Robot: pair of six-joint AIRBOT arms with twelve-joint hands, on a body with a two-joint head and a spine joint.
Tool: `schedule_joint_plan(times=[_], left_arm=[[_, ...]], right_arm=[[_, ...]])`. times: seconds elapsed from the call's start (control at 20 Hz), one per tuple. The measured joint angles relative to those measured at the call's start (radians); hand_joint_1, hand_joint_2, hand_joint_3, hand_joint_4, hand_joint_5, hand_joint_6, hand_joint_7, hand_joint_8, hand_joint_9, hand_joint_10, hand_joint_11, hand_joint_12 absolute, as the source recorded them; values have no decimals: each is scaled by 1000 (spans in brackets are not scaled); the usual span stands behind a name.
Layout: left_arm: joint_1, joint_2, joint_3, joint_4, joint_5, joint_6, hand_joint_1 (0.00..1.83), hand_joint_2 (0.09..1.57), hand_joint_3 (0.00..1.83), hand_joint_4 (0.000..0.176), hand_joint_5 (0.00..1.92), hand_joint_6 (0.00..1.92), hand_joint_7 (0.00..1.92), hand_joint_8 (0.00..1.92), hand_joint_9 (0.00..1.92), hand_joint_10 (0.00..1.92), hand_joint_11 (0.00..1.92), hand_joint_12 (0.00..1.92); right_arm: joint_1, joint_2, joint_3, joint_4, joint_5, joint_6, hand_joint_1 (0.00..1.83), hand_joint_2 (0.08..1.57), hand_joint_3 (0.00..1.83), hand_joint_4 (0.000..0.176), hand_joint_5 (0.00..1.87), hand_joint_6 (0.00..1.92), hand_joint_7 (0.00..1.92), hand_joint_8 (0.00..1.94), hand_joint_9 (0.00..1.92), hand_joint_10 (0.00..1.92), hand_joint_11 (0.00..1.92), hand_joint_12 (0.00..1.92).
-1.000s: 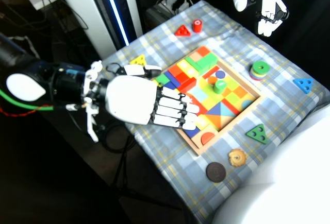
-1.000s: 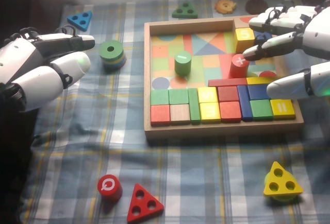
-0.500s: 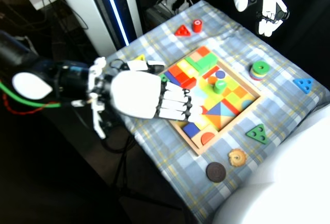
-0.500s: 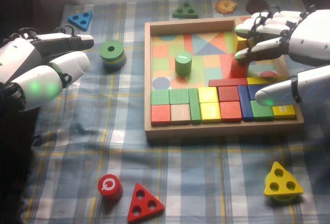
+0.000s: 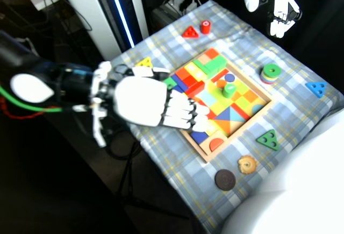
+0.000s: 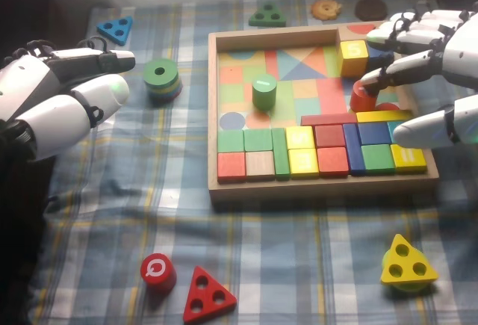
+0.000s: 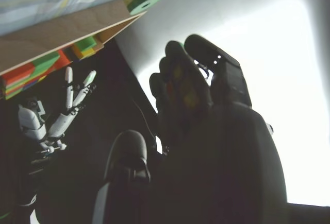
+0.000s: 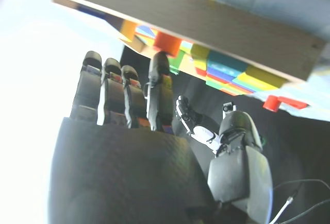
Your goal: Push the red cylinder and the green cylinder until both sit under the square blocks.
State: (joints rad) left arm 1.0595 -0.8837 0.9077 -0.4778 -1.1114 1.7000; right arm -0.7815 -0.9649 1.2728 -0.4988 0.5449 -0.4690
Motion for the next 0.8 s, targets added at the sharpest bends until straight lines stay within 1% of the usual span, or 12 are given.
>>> schedule_joint_plan(times=[0.05,0.1,0.15,0.2,0.3,0.35,0.4,0.45,0.55,0.6,0.65,0.8], left_arm=[[0,0,0,3,0,0,0,1554,0,0,573,0,537,0,553,4,0,1282],[0,0,0,2,1,0,0,1551,0,0,575,1,537,0,554,4,0,1282],[0,0,0,-1,2,0,0,1558,2,0,580,3,541,2,559,6,0,1281],[0,0,0,-1,2,0,0,1563,3,0,587,4,549,3,555,4,0,1293],[0,0,0,-5,5,0,1,1570,5,0,582,1,553,3,556,3,0,1311],[0,0,0,-3,5,0,3,1571,13,0,587,2,550,1,556,3,0,1308],[0,0,0,-2,5,0,15,1571,15,0,588,2,547,0,546,2,0,1286],[0,0,0,-2,6,0,2,1571,15,0,581,1,535,1,537,1,0,1257],[0,0,0,-3,11,0,3,1571,23,0,587,3,540,4,546,6,0,1251],[0,0,0,-2,14,0,0,1571,25,0,579,0,534,1,541,4,0,1251],[0,0,0,-2,16,0,0,1571,17,0,576,0,532,0,538,2,0,1264],[0,0,0,-2,19,0,0,1559,8,0,585,4,539,3,534,1,0,1264]], right_arm=[[0,0,-4,-2,-6,0,0,1009,0,104,440,12,16,6,0,0,0,0],[-1,0,-8,-2,-6,0,0,1005,0,111,446,13,25,8,0,0,0,0],[-1,6,-17,-7,-5,0,0,1011,0,96,450,13,34,11,0,0,0,0],[-1,16,-26,-17,-5,0,0,999,0,91,441,8,28,7,0,0,0,0],[-1,36,-42,-35,-12,0,0,936,0,128,437,0,40,0,0,0,0,0],[-1,46,-48,-42,-20,0,0,925,0,141,432,0,32,0,0,0,0,0],[-1,54,-50,-48,-27,0,0,947,0,162,428,0,29,0,0,0,0,0],[-1,60,-51,-49,-34,0,0,955,0,173,412,0,15,0,0,0,0,0],[-1,69,-57,-52,-43,0,0,949,0,173,397,0,12,1,0,0,0,0],[-1,70,-57,-53,-47,0,0,954,0,147,419,9,22,5,0,0,0,0],[-1,70,-57,-52,-49,1,0,949,0,156,421,9,16,2,0,0,0,0],[-3,77,-62,-53,-50,1,0,948,0,151,424,8,15,1,0,0,0,0]])
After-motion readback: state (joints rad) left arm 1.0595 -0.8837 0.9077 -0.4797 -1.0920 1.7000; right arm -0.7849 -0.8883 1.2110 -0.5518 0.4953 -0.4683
